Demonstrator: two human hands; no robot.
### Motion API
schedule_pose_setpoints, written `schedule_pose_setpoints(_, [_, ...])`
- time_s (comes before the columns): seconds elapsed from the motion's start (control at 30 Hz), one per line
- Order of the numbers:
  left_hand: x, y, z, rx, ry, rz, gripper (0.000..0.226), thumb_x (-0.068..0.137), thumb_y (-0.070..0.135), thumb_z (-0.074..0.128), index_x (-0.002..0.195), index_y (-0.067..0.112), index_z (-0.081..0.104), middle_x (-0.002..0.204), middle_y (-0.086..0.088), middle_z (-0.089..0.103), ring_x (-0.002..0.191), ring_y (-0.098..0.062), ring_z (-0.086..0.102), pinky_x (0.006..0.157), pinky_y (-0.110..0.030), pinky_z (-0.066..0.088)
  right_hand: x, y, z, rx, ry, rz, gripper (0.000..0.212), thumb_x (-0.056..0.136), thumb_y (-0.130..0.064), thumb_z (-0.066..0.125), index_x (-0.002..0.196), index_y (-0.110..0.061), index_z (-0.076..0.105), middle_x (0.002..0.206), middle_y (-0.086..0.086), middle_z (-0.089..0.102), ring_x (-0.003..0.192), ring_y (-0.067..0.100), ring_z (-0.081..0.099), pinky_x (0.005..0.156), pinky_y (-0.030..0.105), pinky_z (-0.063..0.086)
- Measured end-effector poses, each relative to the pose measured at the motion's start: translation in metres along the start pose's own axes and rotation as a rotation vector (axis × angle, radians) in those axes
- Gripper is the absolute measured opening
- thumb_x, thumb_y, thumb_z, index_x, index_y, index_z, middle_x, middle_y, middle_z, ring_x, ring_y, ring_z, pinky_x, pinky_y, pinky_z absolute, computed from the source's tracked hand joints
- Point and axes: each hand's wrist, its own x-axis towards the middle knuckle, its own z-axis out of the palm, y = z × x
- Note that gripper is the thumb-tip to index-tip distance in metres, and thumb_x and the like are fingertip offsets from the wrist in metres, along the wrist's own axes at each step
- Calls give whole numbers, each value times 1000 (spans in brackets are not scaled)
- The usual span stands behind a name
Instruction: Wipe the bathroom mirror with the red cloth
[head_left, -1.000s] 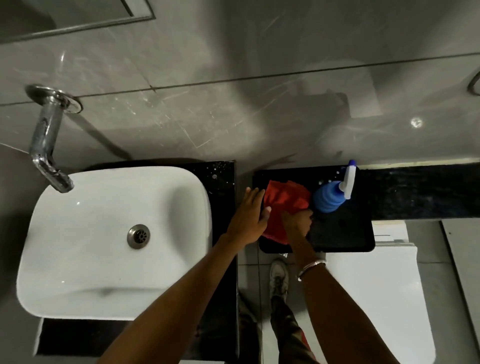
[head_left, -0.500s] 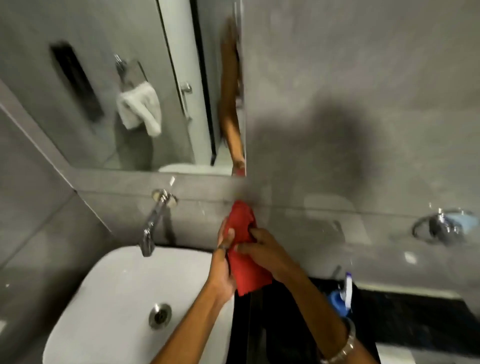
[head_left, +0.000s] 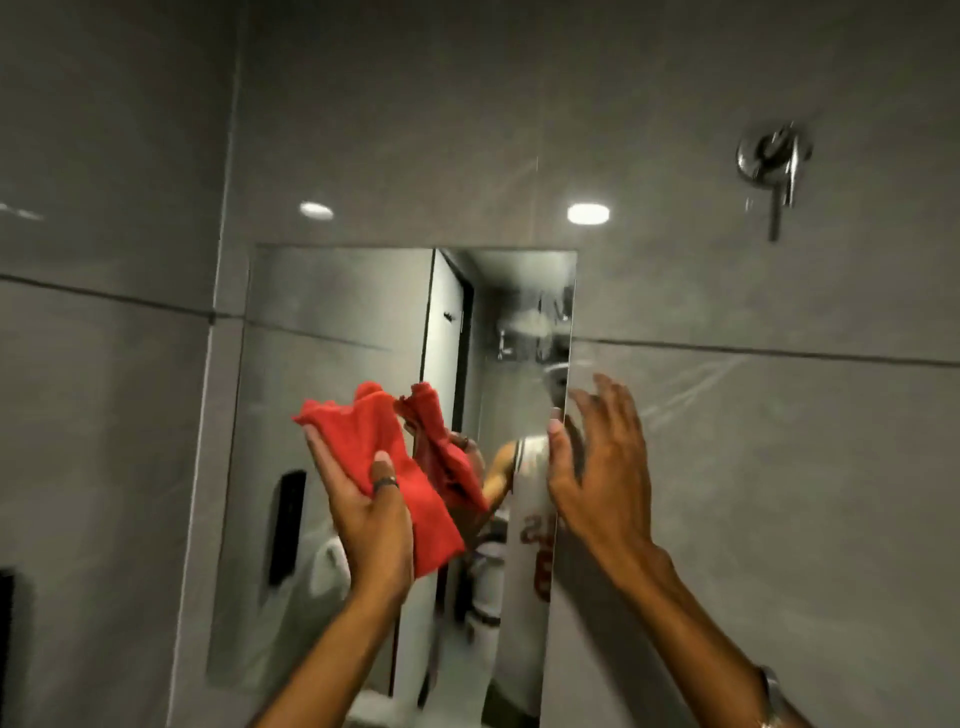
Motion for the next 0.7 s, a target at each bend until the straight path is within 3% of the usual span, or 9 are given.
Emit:
schedule_pose_setpoints(0.13, [69,37,56,216,-146,293,100,98,-7,49,162,43,-9,174,2,5,133,-4,51,92,-13,51,78,11,-22,-196,117,-132,68,102,-47,33,164,-22,21,174,2,-5,160,21,-13,131,42,-1])
schedule_pose_setpoints(0.2, [86,53,94,316,-266,424,95,102,7,51,157,41,-19,170,5,-16,152,-20,35,109,-39,50,115,16,-29,-282,136,-198,69,102,-47,30,164,-21,17,173,3,-8,159,22,-15,130,41,-5])
schedule_pose_setpoints(0.23, [92,56,113,409,-351,470,88,104,24,47,155,37,-23,168,6,-23,161,-27,12,124,-52,31,130,20,-31,-320,122,-226,68,102,-48,28,164,-22,14,173,3,-9,160,22,-15,131,42,-5])
schedule_pose_setpoints(0.3, [102,52,144,692,-473,615,82,102,50,29,156,28,-28,168,-1,-32,158,-25,-24,131,-54,-5,152,32,-30,-402,68,-281,69,103,-53,21,164,-26,6,173,2,-9,160,21,-15,132,45,-4])
schedule_pose_setpoints(0.37, [117,41,152,941,-552,860,81,104,58,18,156,25,-34,167,-3,-36,155,-19,-34,131,-50,-9,162,47,-24,-505,57,-337,69,103,-58,16,164,-28,3,174,0,-7,160,19,-15,131,47,-3])
schedule_pose_setpoints(0.47, [154,37,132,985,-779,1125,67,103,61,3,155,38,-33,171,4,-23,156,-6,-28,133,-44,-2,165,58,-17,-553,109,-385,69,104,-60,10,165,-29,6,174,-1,-4,161,19,-13,131,49,-1])
schedule_pose_setpoints(0.57, [183,42,128,1030,-837,1294,66,108,44,19,163,26,-12,174,3,-10,160,-10,-16,132,-43,1,168,62,-11,-558,150,-399,69,104,-60,11,165,-28,7,174,0,-2,162,19,-11,130,49,-1])
schedule_pose_setpoints(0.63, [174,47,143,1019,-762,1257,68,109,42,21,165,18,-8,175,0,-10,160,-12,-16,132,-47,3,169,63,-10,-557,159,-407,68,105,-58,15,165,-28,8,174,0,-2,162,20,-10,130,50,0])
schedule_pose_setpoints(0.7, [146,51,165,958,-659,1078,70,107,45,16,164,18,-13,174,-1,-18,159,-13,-22,132,-49,-4,169,64,-9,-559,162,-408,67,105,-56,17,165,-28,7,174,-1,-3,161,20,-11,131,50,1])
